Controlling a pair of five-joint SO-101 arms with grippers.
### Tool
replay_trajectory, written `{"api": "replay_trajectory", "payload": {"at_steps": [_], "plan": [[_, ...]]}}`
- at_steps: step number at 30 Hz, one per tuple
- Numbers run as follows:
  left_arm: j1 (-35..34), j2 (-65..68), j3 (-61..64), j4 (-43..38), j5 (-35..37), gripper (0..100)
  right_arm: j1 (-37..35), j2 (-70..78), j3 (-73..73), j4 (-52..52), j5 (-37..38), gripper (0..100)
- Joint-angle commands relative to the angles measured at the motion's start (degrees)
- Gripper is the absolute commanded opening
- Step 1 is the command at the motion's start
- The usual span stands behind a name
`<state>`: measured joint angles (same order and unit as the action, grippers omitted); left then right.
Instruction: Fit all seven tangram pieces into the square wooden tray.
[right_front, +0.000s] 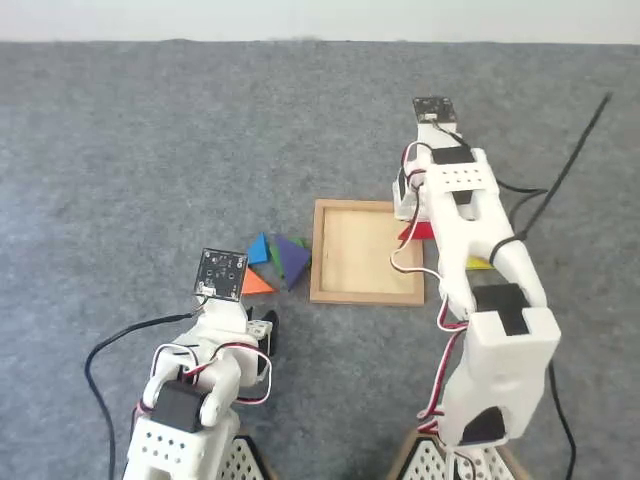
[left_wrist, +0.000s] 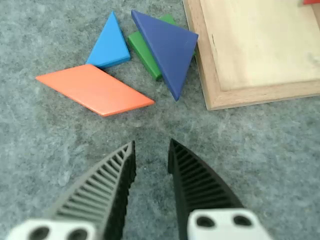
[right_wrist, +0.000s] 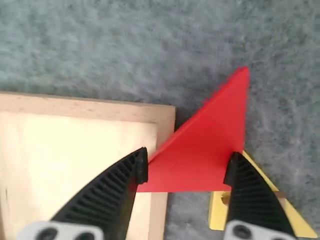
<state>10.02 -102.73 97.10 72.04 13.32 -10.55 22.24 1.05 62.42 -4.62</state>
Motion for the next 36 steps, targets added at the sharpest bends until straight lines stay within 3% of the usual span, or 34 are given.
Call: {"api": "replay_trajectory", "payload": {"at_steps": [1,5,12,30,36], "plan": [[0.1,-1.0,-0.7,0.1,0.4,11,0.2,1.6,-0.7,-0.6,-4.4,25.2],[0.1,-1.0,-0.7,0.1,0.4,11,2.2,1.7,-0.8,-1.1,-8.8,25.2],[0.1,-1.0,-0.7,0.1,0.4,11,2.0,1.9,-0.8,-1.5,-8.9,25.2],[0.1,-1.0,-0.7,0.1,0.4,11,-9.8,1.6,3.7,0.4,-0.1,25.0],[0.1,-1.0,-0.7,0.1,0.4,11,-12.4,-6.4,8.5,-0.2,1.7,25.0]]}}
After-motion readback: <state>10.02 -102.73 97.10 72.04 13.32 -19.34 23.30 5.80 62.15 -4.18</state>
